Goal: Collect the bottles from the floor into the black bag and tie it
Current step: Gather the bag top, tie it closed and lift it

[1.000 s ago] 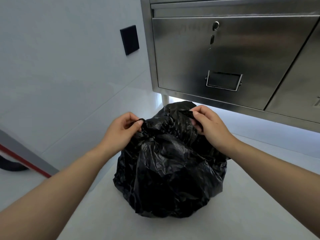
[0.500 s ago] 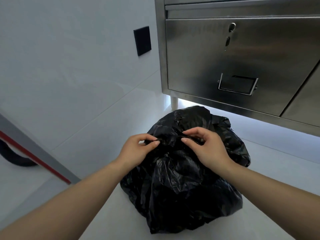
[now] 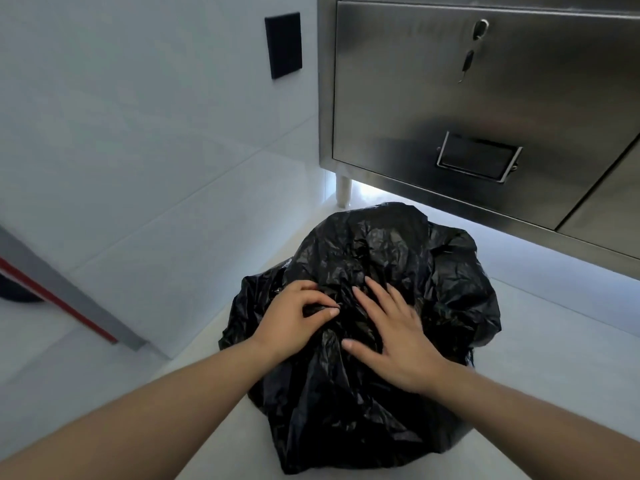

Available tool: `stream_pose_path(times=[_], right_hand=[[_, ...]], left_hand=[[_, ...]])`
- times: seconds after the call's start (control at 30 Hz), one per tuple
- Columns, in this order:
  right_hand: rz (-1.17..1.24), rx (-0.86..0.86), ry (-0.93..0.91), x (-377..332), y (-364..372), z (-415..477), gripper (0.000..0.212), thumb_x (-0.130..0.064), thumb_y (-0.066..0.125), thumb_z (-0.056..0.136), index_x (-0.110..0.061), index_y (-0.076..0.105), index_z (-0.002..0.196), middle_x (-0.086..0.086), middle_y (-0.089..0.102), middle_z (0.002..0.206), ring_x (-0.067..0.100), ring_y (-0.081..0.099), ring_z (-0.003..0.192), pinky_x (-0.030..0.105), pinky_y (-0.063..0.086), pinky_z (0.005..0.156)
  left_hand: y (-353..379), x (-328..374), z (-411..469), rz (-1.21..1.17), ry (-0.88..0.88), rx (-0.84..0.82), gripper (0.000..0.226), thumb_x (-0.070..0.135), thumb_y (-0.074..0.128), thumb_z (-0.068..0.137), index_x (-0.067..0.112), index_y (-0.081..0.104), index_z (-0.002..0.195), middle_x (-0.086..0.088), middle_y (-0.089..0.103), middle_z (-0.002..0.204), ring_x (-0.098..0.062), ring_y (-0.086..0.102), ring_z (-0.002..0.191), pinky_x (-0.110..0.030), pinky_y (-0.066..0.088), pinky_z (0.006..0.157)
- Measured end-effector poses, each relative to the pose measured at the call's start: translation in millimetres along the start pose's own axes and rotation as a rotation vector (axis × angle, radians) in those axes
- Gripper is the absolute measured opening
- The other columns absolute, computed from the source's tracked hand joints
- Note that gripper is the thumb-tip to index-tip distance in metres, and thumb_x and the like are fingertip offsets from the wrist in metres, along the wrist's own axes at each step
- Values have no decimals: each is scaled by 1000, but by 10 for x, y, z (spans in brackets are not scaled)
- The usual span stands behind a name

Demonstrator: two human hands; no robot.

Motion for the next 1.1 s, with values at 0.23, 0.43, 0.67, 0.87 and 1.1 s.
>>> stream_pose_path(times=[0.23, 0.43, 0.67, 0.87, 1.1], right_hand=[[-81, -16, -121, -1, 54, 39, 89, -56, 51, 85, -45, -22, 136, -3, 21, 151, 19, 19, 135, 35, 30, 110], [-61, 14, -170, 11, 75, 96, 80, -46, 50, 90, -49, -16, 136, -5, 37, 136, 17, 31, 120, 30, 33, 105], [-40, 33, -207, -30, 7, 108, 79, -46, 49, 91, -58, -16, 134, -7, 35, 136, 14, 31, 120, 27, 34, 103], [-71, 142, -223, -127, -83, 98, 71, -49, 40, 93, -52, -16, 137, -8, 8, 154, 16, 24, 135, 29, 36, 105], [-29, 197, -169, -238, -299, 184, 84, -82, 27, 73, -52, -18, 138, -14, -2, 155, 12, 15, 138, 32, 33, 106]], left_hand=[[-32, -85, -96, -14, 7, -131, 24, 29, 51, 94, 44, 65, 105, 17, 37, 126, 7, 28, 123, -16, 28, 99], [-42, -96, -158, -140, -23, 18, 46, 12, 64, 84, 46, 50, 111, 11, 48, 126, -5, 47, 120, -25, 39, 103], [57, -172, -162, -214, -416, -37, 63, 33, 59, 89, 17, 27, 142, -3, 48, 137, -18, 48, 124, -28, 39, 101], [-22, -39, -115, -187, -192, 48, 38, 27, 66, 84, 24, 55, 121, 15, 63, 112, 1, 58, 107, -14, 43, 91], [-188, 208, 58, -184, -84, 137, 51, 30, 74, 77, 26, 57, 125, 32, 54, 101, 22, 49, 92, 6, 34, 79]])
Point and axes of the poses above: each hand's wrist, its own z-axis towards the middle knuckle, its own y-axis out of the palm, x = y × z, the point moved 1 cm from there along z, towards the middle knuckle
